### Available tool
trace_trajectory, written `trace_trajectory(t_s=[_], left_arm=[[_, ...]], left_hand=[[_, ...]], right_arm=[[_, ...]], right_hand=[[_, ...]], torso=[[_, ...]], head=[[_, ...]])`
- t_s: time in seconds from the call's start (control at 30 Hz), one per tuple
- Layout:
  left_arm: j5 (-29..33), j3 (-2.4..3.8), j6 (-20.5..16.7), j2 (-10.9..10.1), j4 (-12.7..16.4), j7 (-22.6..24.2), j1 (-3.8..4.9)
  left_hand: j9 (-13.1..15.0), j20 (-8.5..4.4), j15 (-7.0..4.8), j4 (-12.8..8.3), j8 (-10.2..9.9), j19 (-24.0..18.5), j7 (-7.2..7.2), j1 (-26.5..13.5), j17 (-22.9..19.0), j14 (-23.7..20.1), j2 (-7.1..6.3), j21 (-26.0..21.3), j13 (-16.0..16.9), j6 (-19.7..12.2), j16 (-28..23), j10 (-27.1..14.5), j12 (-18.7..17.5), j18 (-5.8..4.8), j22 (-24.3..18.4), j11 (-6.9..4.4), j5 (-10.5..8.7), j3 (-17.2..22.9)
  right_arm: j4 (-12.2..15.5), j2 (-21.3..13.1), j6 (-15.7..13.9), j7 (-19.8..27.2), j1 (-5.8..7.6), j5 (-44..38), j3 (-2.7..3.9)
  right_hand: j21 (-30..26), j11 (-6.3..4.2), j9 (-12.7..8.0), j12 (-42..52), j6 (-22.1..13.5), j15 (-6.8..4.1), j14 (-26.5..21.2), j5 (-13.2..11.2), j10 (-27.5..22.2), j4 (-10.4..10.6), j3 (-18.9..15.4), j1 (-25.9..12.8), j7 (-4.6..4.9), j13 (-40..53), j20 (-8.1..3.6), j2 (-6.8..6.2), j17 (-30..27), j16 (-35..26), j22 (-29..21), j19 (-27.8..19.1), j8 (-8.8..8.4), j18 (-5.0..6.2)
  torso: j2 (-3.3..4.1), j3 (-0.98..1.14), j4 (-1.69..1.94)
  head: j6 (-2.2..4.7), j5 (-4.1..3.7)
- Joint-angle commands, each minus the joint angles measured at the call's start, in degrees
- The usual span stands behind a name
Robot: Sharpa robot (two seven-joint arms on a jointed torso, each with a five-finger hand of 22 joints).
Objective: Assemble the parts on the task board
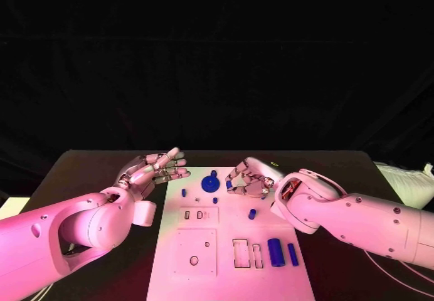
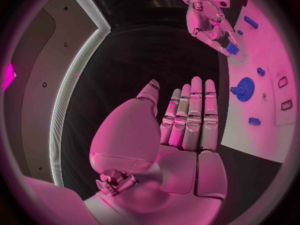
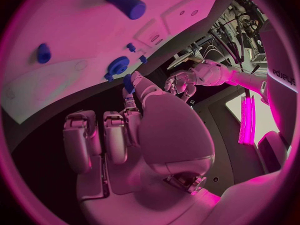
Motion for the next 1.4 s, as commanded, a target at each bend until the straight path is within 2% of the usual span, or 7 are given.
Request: trace_trajectory(t_s=[0.03, 0.13, 0.17, 0.33, 0.57, 1.0, 1.4], left_arm=[[0.57, 0.02, 1.37, 0.32, -0.36, 0.49, 0.02], [0.63, 0.01, 1.39, 0.52, -0.61, 0.48, 0.02], [0.64, 0.01, 1.4, 0.58, -0.66, 0.47, 0.02], [0.66, 0.01, 1.44, 0.78, -0.85, 0.45, 0.02], [0.67, 0.01, 1.47, 0.93, -1.01, 0.42, 0.03], [0.67, 0.01, 1.51, 0.98, -1.06, 0.36, 0.03], [0.67, 0.0, 1.59, 0.9, -1.07, 0.29, 0.03]], left_hand=[[0.05, -0.01, 0.28, -0.45, -0.2, 0.52, 0.02, 0.3, 0.12, 0.09, 0.15, -0.3, -0.02, -0.22, -0.27, -0.39, -0.38, 0.74, -0.09, 0.03, 0.31, -0.02], [0.05, -0.01, 0.28, -0.45, -0.2, 0.52, 0.02, 0.3, 0.12, 0.09, 0.15, -0.3, -0.02, -0.22, -0.27, -0.39, -0.38, 0.74, -0.09, 0.03, 0.31, -0.02], [0.05, -0.01, 0.28, -0.45, -0.2, 0.52, 0.02, 0.3, 0.12, 0.09, 0.15, -0.3, -0.02, -0.22, -0.27, -0.39, -0.38, 0.74, -0.09, 0.03, 0.31, -0.02], [0.05, -0.01, 0.28, -0.45, -0.2, 0.52, 0.02, 0.3, 0.12, 0.09, 0.15, -0.3, -0.02, -0.22, -0.27, -0.39, -0.38, 0.74, -0.09, 0.03, 0.31, -0.02], [0.05, -0.01, 0.28, -0.45, -0.2, 0.52, 0.02, 0.3, 0.12, 0.09, 0.15, -0.3, -0.02, -0.22, -0.27, -0.39, -0.38, 0.74, -0.09, 0.03, 0.31, -0.02], [0.05, -0.01, 0.28, -0.45, -0.2, 0.52, 0.02, 0.3, 0.12, 0.09, 0.15, -0.3, -0.02, -0.22, -0.27, -0.39, -0.38, 0.74, -0.09, 0.03, 0.31, -0.02], [0.05, -0.01, 0.28, -0.45, -0.2, 0.52, 0.02, 0.3, 0.12, 0.09, 0.15, -0.3, -0.02, -0.22, -0.27, -0.39, -0.38, 0.74, -0.09, 0.03, 0.31, -0.02]], right_arm=[[-0.31, 1.82, 1.47, -3.54, -0.53, -4.77, -0.4], [-1.21, 3.86, 2.03, -4.27, -1.12, -5.39, -1.04], [-1.41, 4.42, 2.24, -4.57, -1.38, -5.62, -1.19], [-1.78, 6.43, 3.24, -5.68, -2.52, -6.56, -1.57], [-1.93, 8.16, 4.79, -6.79, -3.33, -8.12, -1.76], [-2.39, 9.29, 7.89, -7.85, -3.74, -9.84, -1.9], [-2.77, 9.46, 9.75, -9.8, -3.83, -12.57, -1.97]], right_hand=[[0.06, -0.41, 0.27, -0.3, 1.21, -0.27, 5.9, 0.41, 2.22, 0.02, 0.42, 0.47, -0.76, 8.95, -0.5, 1.31, 14.73, 0.2, 13.49, 5.25, 0.16, -0.42], [0.02, -0.4, 0.27, -0.39, 1.18, -0.26, 5.88, 0.48, 2.19, 0.02, 0.45, 0.36, -0.75, 8.91, -0.5, 1.3, 14.66, 0.17, 13.41, 5.21, 0.11, -0.4], [0.02, -0.4, 0.27, -0.39, 1.18, -0.26, 5.88, 0.48, 2.19, 0.02, 0.45, 0.36, -0.75, 8.91, -0.5, 1.3, 14.66, 0.17, 13.41, 5.21, 0.11, -0.4], [-0.05, -0.39, 0.25, -0.58, 1.13, -0.26, 5.87, 0.53, 2.12, 0.01, 0.47, 0.2, -0.74, 8.82, -0.5, 1.24, 14.6, 0.14, 13.26, 5.13, 0.05, -0.37], [-0.07, -0.37, 0.25, -0.59, 1.12, -0.24, 5.87, 0.52, 2.11, -0.02, 0.45, -0.09, -0.72, 8.83, -0.49, 1.04, 14.59, 0.13, 13.21, 5.11, -0.02, -0.36], [-0.11, -0.35, 0.25, -0.68, 1.16, -0.22, 5.85, 0.42, 2.08, 0.0, 0.34, -0.87, -0.71, 8.81, -0.48, 0.57, 14.52, 0.1, 13.15, 5.07, -0.15, -0.34], [-0.23, -0.21, 0.12, -1.2, 0.71, -0.14, 5.79, 0.32, 1.88, -0.06, 0.22, -1.8, -0.5, 8.6, -0.43, -0.22, 14.27, -0.02, 12.91, 4.94, -0.65, -0.28]], torso=[[-0.45, -0.4, 0.25], [-0.57, -0.58, 0.38], [-0.65, -0.7, 0.42], [-0.81, -0.89, 0.53], [-0.71, -0.75, 0.44], [-0.68, -0.7, 0.46], [-0.65, -0.69, 0.46]], head=[[-0.46, 0.42], [-0.71, 0.43], [-0.77, 0.4], [-1.27, 0.7], [-1.57, 1.29], [-2.05, 1.77], [-2.32, 1.71]])
